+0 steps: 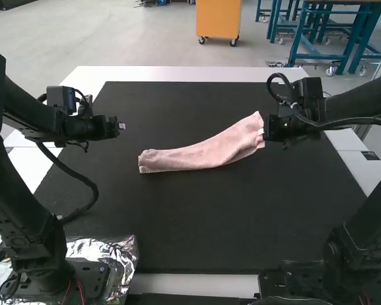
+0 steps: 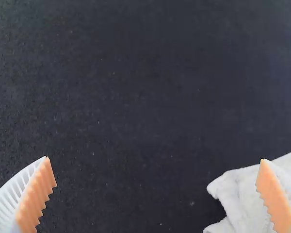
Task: Fold the towel.
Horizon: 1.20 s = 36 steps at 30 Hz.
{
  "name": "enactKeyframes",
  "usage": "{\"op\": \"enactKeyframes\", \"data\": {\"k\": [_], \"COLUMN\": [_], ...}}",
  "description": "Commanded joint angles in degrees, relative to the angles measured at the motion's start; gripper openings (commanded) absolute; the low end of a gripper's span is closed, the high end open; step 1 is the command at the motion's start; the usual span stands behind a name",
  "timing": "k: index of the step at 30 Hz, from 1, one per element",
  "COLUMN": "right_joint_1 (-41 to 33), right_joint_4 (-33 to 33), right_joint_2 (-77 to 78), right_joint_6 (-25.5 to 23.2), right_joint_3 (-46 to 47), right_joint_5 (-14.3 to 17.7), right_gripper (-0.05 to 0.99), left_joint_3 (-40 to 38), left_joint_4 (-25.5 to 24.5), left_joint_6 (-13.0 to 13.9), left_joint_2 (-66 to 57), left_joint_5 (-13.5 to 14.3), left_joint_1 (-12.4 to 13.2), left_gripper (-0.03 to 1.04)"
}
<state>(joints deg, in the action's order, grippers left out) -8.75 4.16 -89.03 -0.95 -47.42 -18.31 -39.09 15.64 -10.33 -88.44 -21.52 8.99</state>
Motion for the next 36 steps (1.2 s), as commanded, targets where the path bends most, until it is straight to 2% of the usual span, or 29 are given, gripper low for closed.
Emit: {"op": "enactKeyframes", "data": {"k": [1,6,14,17,22,36], "right_joint_1": [-4.3,-13.1,-22.9,-25.3,-29.1,-36.7], "right_joint_4": [-0.3,1.6,4.4,4.4,4.0,1.0], "right_joint_2": [-0.1,-4.8,-14.1,-17.7,-23.7,-36.2], "right_joint_6": [-2.8,-3.0,-4.9,-4.8,-4.9,-4.6], "right_joint_3": [-1.6,-2.8,-9.4,-13.2,-19.8,-34.4], "right_joint_5": [-2.5,-0.3,1.0,1.4,1.4,1.4], "right_gripper": [-0.02,-0.03,-0.02,-0.02,-0.02,-0.02], "left_joint_3": [-2.1,-2.0,-0.2,0.6,1.7,3.6], "left_joint_4": [0.7,1.5,1.9,2.1,3.2,5.2], "left_joint_6": [1.5,2.0,3.2,5.0,6.3,8.0], "left_joint_2": [1.3,1.2,1.2,1.2,1.2,1.1], "left_joint_5": [-0.6,0.3,0.5,0.5,0.5,0.2], "left_joint_1": [0.2,0.9,4.5,5.3,6.4,9.3], "left_gripper": [0.97,0.97,0.97,0.97,0.97,0.97]}}
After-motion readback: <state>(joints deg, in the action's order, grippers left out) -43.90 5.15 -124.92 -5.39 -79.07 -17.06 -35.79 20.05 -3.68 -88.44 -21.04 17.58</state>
